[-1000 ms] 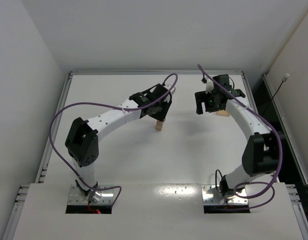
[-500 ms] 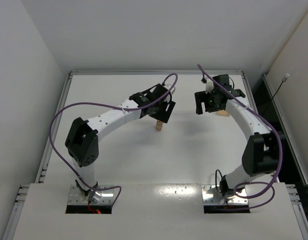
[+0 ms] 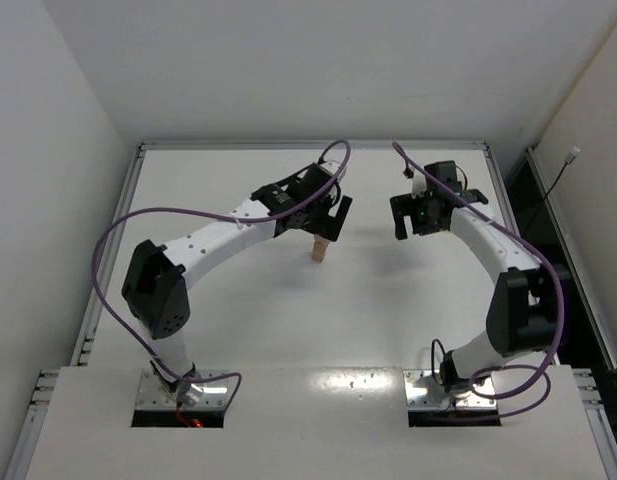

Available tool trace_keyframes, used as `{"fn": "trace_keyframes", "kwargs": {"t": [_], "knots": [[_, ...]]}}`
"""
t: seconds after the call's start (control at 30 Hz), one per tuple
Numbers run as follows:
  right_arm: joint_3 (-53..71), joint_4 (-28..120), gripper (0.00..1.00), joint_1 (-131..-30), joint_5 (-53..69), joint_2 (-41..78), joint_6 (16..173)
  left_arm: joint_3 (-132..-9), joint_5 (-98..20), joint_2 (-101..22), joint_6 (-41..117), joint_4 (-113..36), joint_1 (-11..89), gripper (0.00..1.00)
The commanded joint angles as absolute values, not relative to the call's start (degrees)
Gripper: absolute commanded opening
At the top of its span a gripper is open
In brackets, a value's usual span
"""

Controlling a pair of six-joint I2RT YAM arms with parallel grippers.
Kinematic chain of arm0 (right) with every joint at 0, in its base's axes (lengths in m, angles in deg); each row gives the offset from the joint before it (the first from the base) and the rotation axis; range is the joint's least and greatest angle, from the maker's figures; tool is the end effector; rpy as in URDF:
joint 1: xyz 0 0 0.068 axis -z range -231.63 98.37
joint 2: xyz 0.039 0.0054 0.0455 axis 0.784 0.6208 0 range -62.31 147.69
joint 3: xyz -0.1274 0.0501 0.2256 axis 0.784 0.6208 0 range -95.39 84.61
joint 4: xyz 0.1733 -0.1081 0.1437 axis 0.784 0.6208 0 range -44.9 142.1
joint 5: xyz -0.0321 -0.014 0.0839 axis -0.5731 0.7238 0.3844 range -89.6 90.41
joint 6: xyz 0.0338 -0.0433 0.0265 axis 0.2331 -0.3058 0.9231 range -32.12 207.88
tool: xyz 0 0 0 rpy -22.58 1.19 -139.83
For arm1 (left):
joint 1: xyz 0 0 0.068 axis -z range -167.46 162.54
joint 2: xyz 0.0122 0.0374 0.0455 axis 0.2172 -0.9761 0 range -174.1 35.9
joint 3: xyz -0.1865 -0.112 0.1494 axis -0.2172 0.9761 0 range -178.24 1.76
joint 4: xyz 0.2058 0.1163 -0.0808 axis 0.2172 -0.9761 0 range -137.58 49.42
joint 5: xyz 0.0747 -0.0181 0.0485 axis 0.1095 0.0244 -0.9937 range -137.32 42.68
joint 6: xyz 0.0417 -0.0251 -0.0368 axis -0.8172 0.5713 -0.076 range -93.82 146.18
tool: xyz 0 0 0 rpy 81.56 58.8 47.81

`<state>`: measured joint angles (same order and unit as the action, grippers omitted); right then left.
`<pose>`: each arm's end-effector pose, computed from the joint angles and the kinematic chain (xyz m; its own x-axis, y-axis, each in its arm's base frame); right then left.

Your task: Build the wood block tower

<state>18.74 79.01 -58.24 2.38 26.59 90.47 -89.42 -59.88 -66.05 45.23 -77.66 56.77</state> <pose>0.3154 0.0381 0.2322 -0.8378 -0.0518 -0.5435 -0.0960 0.9939 0.0534 0.2877 -0.2663 0.2904 -0.6902 0.2273 -0.6870 0.3712 0.9261 -0.0666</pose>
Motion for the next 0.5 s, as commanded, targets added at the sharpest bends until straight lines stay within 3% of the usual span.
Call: {"fn": "trace_keyframes", "kwargs": {"t": [0.0, 0.17, 0.23, 0.47], "knots": [[22.28, 73.32, 0.85, -57.96, -0.83, 21.11, 89.55, -89.3, -66.74, -59.82, 45.96, -75.04, 55.8, 0.98], [23.43, 71.9, 0.9, -57.43, -2.75, 19.34, 89.02, -85.88, -66.14, -58.67, 45.96, -75.04, 47.19, 0.99], [24.13, 71.38, 0.99, -56.9, -2.23, 18.64, 87.45, -84.47, -64.9, -58.15, 46.48, -75.04, 44.11, 0.99], [24.14, 69.79, 0.99, -50.68, -4.08, 19.42, 86.91, -75.69, -62.0, -58.92, 47.71, -73.72, 33.21, 0.99]]}}
